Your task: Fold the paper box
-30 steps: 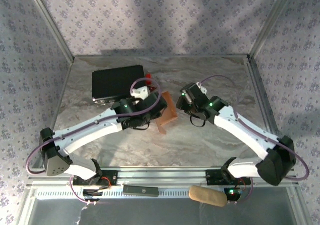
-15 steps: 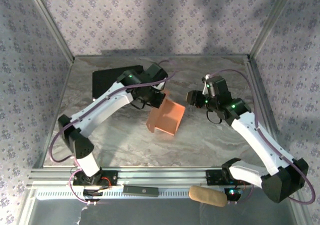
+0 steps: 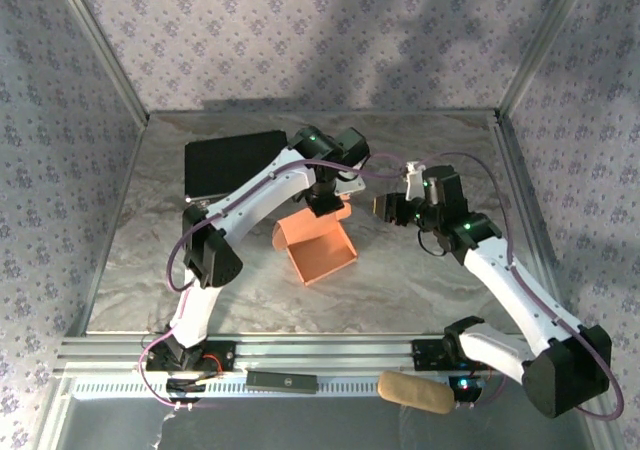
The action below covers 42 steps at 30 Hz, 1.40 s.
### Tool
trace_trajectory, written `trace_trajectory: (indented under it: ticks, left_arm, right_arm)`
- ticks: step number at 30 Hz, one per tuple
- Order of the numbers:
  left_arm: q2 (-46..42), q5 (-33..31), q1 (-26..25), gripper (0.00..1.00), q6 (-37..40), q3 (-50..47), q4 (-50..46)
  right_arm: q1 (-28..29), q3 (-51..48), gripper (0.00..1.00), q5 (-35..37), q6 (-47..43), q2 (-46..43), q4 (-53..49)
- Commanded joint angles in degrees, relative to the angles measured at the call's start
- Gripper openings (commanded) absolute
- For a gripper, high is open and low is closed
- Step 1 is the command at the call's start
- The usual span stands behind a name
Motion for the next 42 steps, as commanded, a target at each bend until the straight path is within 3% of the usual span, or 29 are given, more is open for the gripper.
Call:
trace_trajectory:
  ticks: [1,4,8,13,17,19,20,25,28,32,42]
  left_arm:
    - [-0.1,-1.9,-0.2,0.00,9.7,2.5,0.8]
    - [0.8,-2.3,-0.5,0.17,10.6,2.8,1.4]
    - [0.4,-1.5,-1.0,0.30,8.9,2.0,3.0]
    - [-2.4,-4.2,-0.9,0.39,5.4,0.4,6.3]
    - [-6.7,-7.9,1.3,0.50,-5.7,0.4,6.0]
    - [-10.2,-4.7,4.6,0.51,-14.1,-2.5,3.2]
    - [-13.5,-1.8,6.1,0.57,-17.6,-7.0,3.3]
    - [-30.0,7.6,10.7,0.62,-24.0,-37.1,17.3]
    - [-34.6,11.8,14.1,0.62,-26.3,-47.6,24.1]
    - [-35.4,15.5,15.7,0.63,-26.2,-52.1,29.9]
    - [-31.3,12.6,16.0,0.59,-24.9,-53.8,35.5]
  right_arm:
    - [-1.0,-2.1,0.45,-2.4,-0.9,1.3,3.0]
    - [-1.6,-3.0,0.45,-3.1,-0.1,2.8,3.8]
    - [-1.8,-2.6,0.46,-4.5,0.2,4.6,4.7]
    - [-1.7,-0.4,0.47,-5.0,-0.8,7.9,4.5]
    - [-1.5,2.1,0.49,-5.1,-2.6,11.2,4.2]
    - [-1.1,4.1,0.49,-5.7,-4.3,13.5,3.6]
    - [-0.7,5.6,0.50,-5.8,-5.5,14.8,2.8]
    - [2.3,12.1,0.52,-3.6,-11.6,20.8,-0.5]
    - [4.5,15.7,0.54,-1.7,-15.0,24.6,-2.7]
    - [7.3,18.2,0.53,1.7,-18.5,28.4,-3.8]
    - [8.1,22.2,0.47,5.4,-21.8,32.6,-4.3]
